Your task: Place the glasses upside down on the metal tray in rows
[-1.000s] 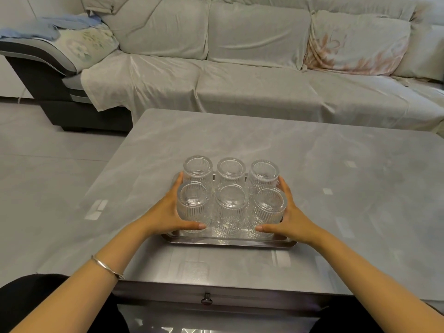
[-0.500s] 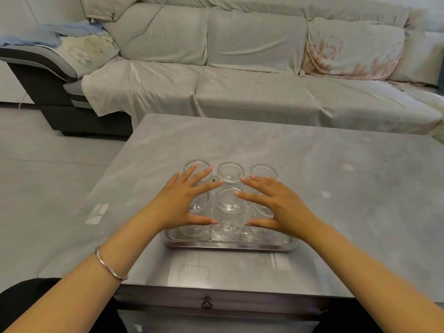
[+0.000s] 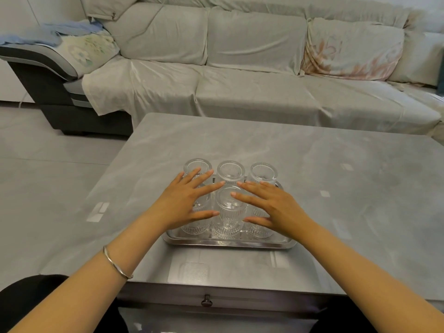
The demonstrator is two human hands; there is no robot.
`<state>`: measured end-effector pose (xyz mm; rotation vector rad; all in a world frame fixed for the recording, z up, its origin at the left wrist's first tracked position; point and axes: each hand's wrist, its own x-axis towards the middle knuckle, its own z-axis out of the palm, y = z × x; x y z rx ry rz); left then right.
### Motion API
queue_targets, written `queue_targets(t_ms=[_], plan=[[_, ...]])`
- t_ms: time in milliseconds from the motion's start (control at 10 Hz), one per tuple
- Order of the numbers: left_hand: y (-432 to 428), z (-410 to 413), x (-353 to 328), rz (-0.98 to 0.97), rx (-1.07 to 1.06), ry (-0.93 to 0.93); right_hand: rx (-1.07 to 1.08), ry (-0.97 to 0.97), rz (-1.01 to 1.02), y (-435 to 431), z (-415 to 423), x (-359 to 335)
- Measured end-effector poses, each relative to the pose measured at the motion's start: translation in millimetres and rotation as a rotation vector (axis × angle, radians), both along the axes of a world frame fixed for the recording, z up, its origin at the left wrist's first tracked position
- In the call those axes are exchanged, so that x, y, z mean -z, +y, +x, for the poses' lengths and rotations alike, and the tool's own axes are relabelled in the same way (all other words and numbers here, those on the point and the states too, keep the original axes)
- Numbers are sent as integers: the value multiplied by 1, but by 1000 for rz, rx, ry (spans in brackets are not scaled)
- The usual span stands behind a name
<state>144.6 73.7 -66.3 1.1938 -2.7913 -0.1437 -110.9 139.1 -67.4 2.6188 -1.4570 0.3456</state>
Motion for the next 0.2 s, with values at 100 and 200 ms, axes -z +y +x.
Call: queue_targets(t_ms=[100, 200], plan=[[1, 0, -1, -5, 1, -6, -21, 2, 28, 2, 1, -1], [3, 2, -5, 12, 6, 21, 4, -97, 85, 8, 4, -17]])
